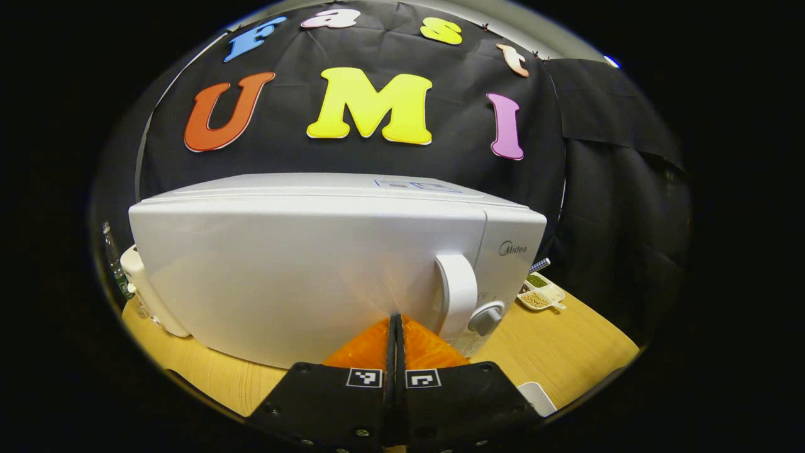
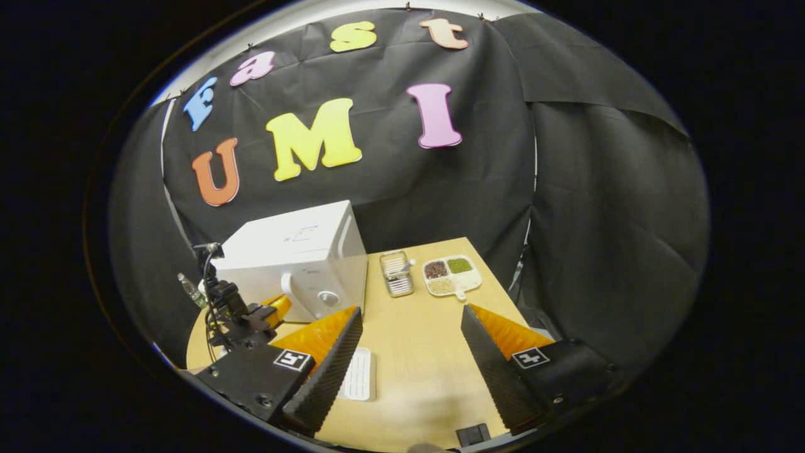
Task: Open the microwave oven with the left hand, put the food in, and close the microwave oven.
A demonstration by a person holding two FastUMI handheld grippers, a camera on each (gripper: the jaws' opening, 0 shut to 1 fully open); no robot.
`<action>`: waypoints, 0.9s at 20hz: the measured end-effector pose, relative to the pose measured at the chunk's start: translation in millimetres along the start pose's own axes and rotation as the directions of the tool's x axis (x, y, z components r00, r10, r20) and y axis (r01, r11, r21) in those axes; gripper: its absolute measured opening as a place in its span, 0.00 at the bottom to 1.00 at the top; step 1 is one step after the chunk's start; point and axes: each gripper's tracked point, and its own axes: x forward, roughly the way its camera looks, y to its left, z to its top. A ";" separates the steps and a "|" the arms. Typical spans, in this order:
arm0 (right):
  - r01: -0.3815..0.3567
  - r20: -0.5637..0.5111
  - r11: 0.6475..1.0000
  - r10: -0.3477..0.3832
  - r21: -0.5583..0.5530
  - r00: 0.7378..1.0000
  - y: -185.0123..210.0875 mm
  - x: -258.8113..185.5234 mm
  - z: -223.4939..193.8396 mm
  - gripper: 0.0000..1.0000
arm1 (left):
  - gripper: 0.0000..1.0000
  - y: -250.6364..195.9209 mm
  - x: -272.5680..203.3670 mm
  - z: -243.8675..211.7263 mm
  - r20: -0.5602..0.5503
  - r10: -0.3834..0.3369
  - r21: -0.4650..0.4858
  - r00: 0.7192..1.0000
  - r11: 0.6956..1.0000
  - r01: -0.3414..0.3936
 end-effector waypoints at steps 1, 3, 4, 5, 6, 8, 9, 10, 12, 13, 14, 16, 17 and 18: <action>-0.002 0.005 1.000 0.002 -0.001 1.000 0.9 0.5 2.0 0.92 | 0.00 2.6 -3.4 2.1 0.003 0.003 0.002 1.000 1.000 -0.003; -0.012 0.010 1.000 0.012 0.002 1.000 4.9 1.3 3.9 0.92 | 0.10 14.0 -13.1 3.0 0.002 0.038 0.026 0.999 0.999 -0.038; -0.016 0.012 1.000 0.016 0.004 1.000 7.6 -0.6 4.1 1.00 | 0.00 21.1 -22.4 4.5 0.004 0.065 0.041 0.998 0.997 -0.065; -0.018 0.018 1.000 0.018 0.005 1.000 9.6 -0.9 3.7 0.92 | 0.00 26.9 -31.9 3.1 0.003 0.079 0.049 0.997 0.996 -0.079; -0.020 0.025 1.000 0.020 0.005 0.999 11.4 -3.0 4.3 1.00 | 0.02 31.6 -41.5 0.4 -0.011 0.095 0.048 0.995 0.994 -0.094; -0.025 0.036 1.000 0.025 0.002 0.999 16.7 -8.4 2.4 1.00 | 0.56 40.4 -65.5 -4.2 -0.017 0.126 0.085 0.992 0.989 -0.125; -0.025 0.040 1.000 0.025 -0.005 0.999 18.1 -12.5 0.5 1.00 | 0.84 45.8 -77.3 -3.3 -0.014 0.146 0.129 0.989 0.981 -0.143; -0.028 0.051 1.000 0.029 -0.013 0.998 21.1 -17.1 0.0 0.92 | 0.93 48.2 -87.0 0.7 -0.005 0.152 0.154 0.988 0.977 -0.150; -0.035 0.077 0.999 0.037 -0.027 0.996 31.3 -25.5 5.0 0.92 | 0.82 41.7 -115.6 15.1 0.017 0.137 0.149 0.990 0.979 -0.138; -0.038 0.092 0.999 0.041 -0.034 0.995 36.4 -30.4 6.2 1.00 | 0.94 39.4 -132.2 25.0 0.033 0.133 0.141 0.991 0.981 -0.136; -0.043 0.109 0.998 0.047 -0.042 0.993 42.4 -36.1 9.1 1.00 | 0.95 36.9 -150.3 35.0 0.048 0.134 0.134 0.990 0.981 -0.140; -0.054 0.155 0.996 0.065 -0.071 0.986 56.4 -50.9 12.5 0.92 | 0.96 31.0 -188.6 55.2 0.078 0.132 0.123 0.988 0.982 -0.141; -0.053 0.181 0.994 0.068 -0.091 0.981 62.5 -57.4 15.0 0.92 | 0.96 27.2 -208.4 66.4 0.093 0.124 0.110 0.988 0.985 -0.134; -0.052 0.204 0.993 0.074 -0.109 0.976 68.5 -65.1 18.0 0.92 | 0.89 27.2 -229.7 77.9 0.108 0.122 0.100 0.987 0.986 -0.133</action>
